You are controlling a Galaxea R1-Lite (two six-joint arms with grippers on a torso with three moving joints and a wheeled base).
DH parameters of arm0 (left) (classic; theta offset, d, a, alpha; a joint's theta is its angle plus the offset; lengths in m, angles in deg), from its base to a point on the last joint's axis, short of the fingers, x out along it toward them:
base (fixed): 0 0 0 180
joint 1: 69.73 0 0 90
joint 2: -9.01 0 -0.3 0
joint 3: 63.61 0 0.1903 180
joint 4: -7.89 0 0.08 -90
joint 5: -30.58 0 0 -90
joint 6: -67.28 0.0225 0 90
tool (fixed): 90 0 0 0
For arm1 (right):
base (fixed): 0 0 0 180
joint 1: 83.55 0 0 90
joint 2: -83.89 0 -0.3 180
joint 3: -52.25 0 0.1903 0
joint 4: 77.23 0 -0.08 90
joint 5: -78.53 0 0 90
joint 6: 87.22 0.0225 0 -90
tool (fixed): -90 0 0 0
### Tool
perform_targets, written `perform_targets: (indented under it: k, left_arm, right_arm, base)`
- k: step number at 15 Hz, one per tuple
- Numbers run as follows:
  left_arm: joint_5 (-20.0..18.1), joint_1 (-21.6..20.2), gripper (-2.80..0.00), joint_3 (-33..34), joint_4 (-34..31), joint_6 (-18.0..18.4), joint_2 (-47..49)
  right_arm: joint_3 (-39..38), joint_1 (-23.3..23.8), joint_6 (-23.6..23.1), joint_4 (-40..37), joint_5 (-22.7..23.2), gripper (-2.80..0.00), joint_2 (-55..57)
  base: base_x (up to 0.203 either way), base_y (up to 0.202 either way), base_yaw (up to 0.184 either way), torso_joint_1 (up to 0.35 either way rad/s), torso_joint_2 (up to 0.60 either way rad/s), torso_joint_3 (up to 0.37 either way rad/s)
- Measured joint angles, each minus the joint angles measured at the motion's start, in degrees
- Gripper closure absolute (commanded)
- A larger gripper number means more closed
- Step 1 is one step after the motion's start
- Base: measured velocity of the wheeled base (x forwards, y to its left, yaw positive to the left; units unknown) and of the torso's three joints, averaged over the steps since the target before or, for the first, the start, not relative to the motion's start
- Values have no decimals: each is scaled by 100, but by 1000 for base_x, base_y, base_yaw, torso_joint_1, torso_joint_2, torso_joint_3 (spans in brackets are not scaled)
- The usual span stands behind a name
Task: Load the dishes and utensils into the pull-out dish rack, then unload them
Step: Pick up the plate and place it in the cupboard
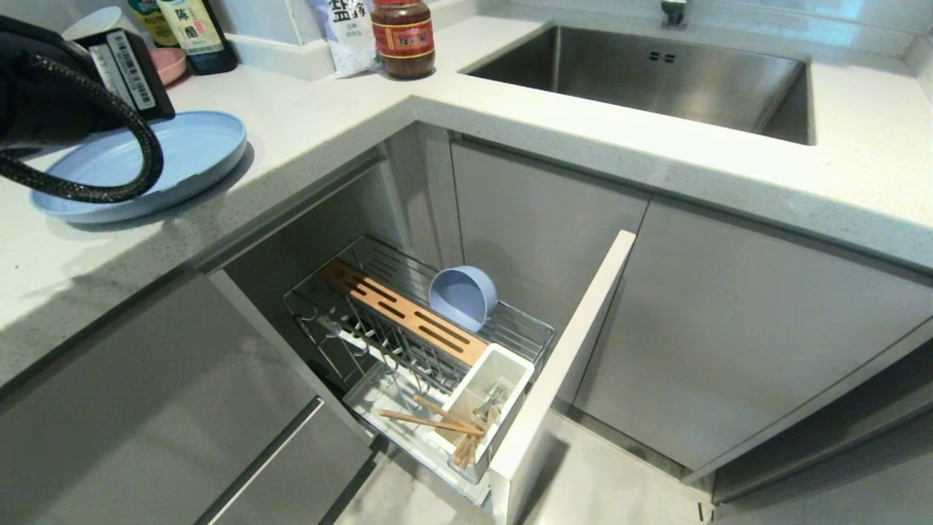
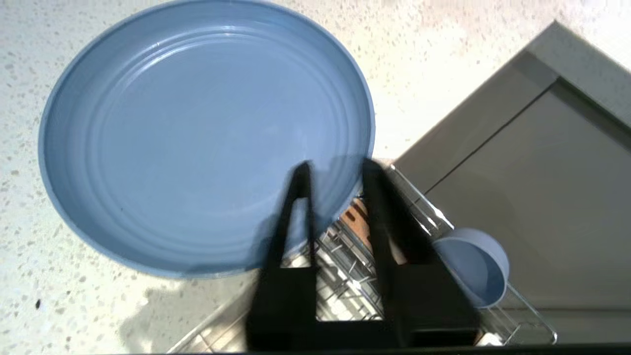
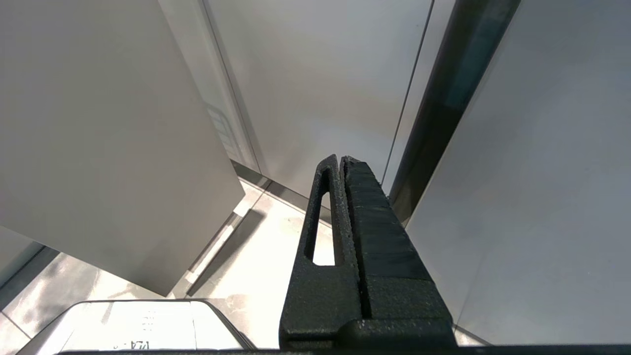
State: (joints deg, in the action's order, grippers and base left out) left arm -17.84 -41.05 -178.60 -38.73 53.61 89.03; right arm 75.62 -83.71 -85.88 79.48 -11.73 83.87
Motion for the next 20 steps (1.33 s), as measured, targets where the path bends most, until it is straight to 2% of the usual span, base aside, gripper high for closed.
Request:
perform_targets:
  k: [3, 10, 20]
  left_arm:
    - [1, -112, -280, -303, -6, -18, 198]
    - [-11, -732, -280, -675, -2, -21, 992]
    - [-18, -823, -280, -761, 15, -36, 1561]
  right_arm:
    - [0, 0, 2, 0, 0, 0, 0]
    - [0, 0, 0, 0, 2, 0, -2]
    - [0, 0, 0, 0, 0, 0, -2]
  base:
    - [0, 0, 0, 0, 0, 0]
    - [0, 0, 0, 0, 0, 0]
    - [0, 0, 0, 0, 0, 0]
